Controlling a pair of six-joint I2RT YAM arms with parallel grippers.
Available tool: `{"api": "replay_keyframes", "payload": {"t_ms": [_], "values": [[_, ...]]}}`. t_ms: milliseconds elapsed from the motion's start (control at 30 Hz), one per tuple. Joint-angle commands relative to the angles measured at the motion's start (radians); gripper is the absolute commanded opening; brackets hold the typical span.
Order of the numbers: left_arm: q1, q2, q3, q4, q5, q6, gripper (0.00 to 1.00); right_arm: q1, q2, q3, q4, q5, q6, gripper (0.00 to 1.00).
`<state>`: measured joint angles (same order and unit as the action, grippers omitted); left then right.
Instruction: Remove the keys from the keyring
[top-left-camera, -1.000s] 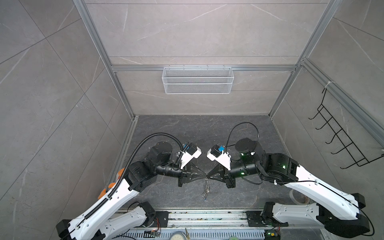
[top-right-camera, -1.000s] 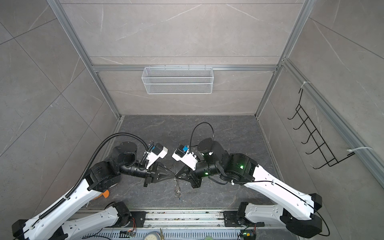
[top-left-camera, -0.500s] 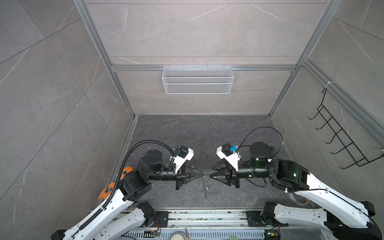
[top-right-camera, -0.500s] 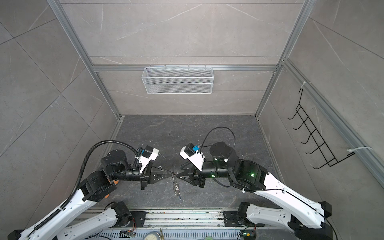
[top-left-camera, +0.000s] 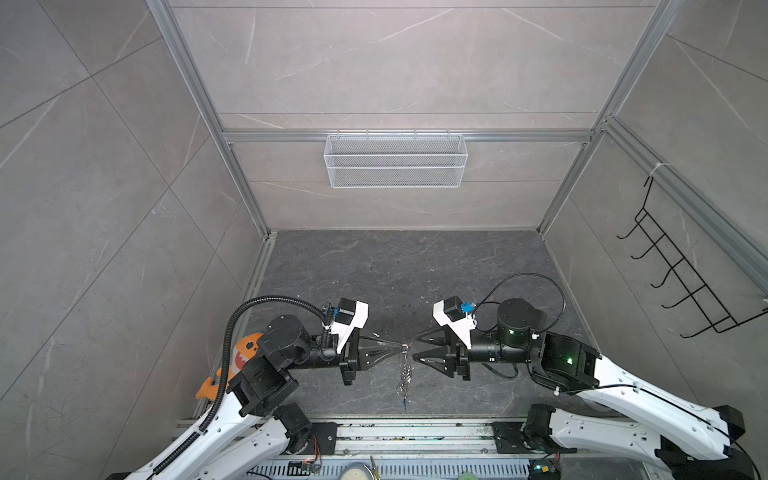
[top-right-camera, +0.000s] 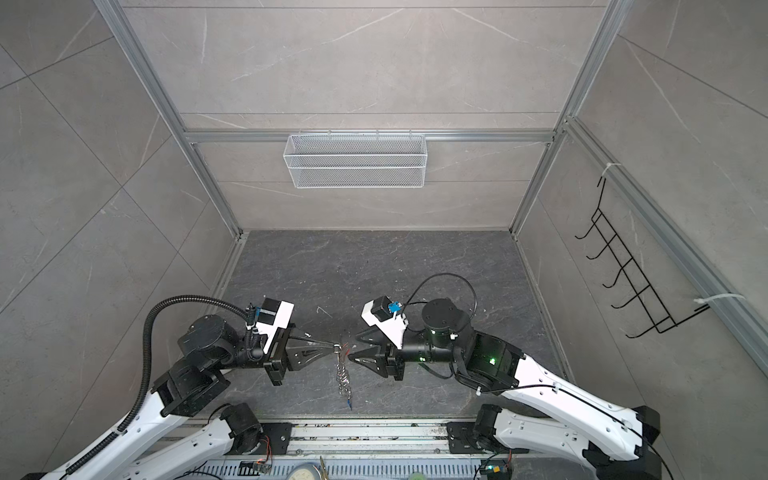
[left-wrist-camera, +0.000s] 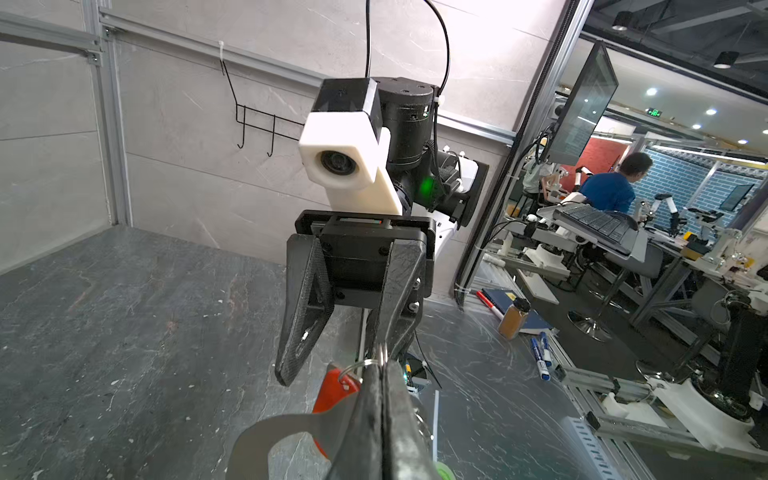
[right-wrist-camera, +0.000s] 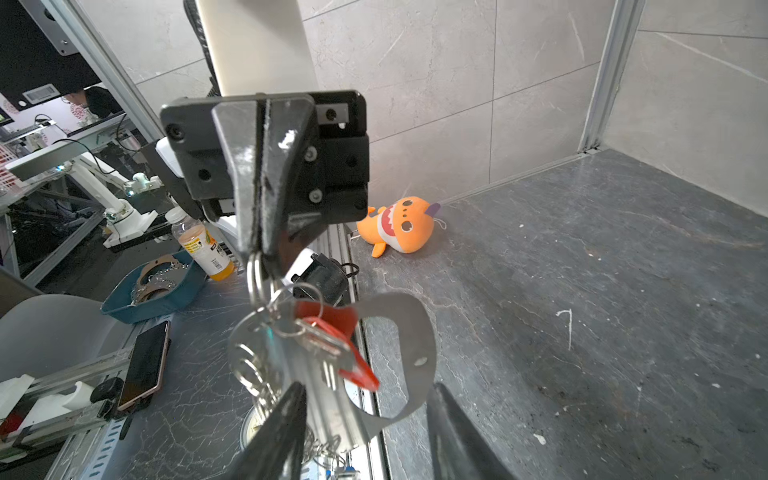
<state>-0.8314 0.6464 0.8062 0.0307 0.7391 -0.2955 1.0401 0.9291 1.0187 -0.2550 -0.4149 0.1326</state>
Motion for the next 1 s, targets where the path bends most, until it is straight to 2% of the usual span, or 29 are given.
{"api": "replay_keyframes", "payload": {"t_ms": [0, 267, 500, 833, 967], "values": [[-0.001, -0.011, 0.001, 0.103, 0.023, -0.026, 0.0, 0.004, 0.009, -0.017, 0.1, -0.043, 0.014, 0.5], [0.0, -0.017, -0.016, 0.123, -0.001, -0.038, 0.0, 0.008, 0.035, -0.021, 0.141, -0.07, 0.024, 0.43], [-0.002, -0.019, -0.021, 0.124, -0.022, -0.042, 0.0, 0.011, 0.04, -0.029, 0.15, -0.055, 0.029, 0.23], [-0.002, -0.047, -0.045, 0.144, -0.104, -0.054, 0.0, 0.015, 0.054, -0.034, 0.133, -0.028, 0.029, 0.04], [-0.001, -0.048, -0.053, 0.165, -0.112, -0.065, 0.0, 0.023, 0.076, -0.026, 0.125, -0.039, 0.023, 0.0]]}}
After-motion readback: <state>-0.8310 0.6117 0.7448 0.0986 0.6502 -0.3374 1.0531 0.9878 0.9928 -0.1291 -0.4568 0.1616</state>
